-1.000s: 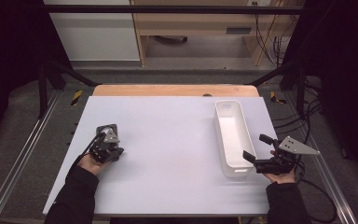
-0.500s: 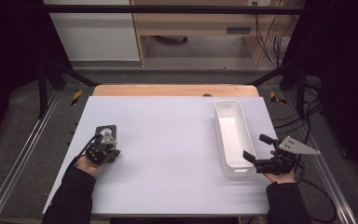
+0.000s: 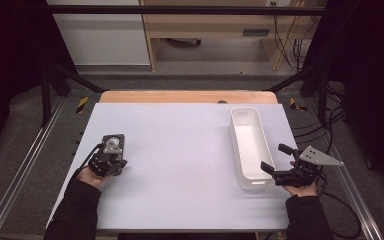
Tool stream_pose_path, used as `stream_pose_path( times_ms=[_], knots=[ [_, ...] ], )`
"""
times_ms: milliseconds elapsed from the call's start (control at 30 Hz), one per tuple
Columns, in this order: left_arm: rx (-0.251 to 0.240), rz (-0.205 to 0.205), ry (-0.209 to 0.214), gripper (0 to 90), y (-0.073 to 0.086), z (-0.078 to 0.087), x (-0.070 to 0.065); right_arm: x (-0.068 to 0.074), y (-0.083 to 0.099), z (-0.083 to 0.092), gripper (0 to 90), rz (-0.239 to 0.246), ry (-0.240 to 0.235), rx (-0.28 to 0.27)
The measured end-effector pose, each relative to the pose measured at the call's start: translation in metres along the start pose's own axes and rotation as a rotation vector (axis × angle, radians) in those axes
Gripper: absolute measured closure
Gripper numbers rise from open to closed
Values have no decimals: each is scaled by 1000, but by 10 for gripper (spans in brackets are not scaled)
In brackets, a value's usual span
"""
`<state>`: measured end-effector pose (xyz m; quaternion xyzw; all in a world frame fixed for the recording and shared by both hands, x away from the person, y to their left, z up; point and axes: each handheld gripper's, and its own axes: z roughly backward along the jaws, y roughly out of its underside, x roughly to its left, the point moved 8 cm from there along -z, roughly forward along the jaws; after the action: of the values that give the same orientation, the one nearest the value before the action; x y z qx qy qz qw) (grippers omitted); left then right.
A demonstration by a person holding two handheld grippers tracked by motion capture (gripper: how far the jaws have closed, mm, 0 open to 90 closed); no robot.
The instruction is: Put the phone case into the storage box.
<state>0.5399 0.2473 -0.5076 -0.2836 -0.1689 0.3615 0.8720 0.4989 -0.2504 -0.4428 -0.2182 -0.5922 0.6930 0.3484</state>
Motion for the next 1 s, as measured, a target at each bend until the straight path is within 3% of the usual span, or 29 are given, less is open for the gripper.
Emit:
stream_pose_path(
  times_ms=[167,333,600,733,1000],
  knots=[
    [-58,52,-35,624,-7,13,7,0,0,0,2,-1,-1,1],
    [-115,152,-107,364,-9,21,23,0,0,0,2,-2,-2,1],
    [-136,294,-160,68,-2,23,42,0,0,0,2,-3,-3,1],
    [-130,332,-165,0,1,18,47,0,0,-1,2,-2,-2,1],
    [-116,346,-203,0,5,7,55,0,0,0,2,-6,-1,0]
  ],
)
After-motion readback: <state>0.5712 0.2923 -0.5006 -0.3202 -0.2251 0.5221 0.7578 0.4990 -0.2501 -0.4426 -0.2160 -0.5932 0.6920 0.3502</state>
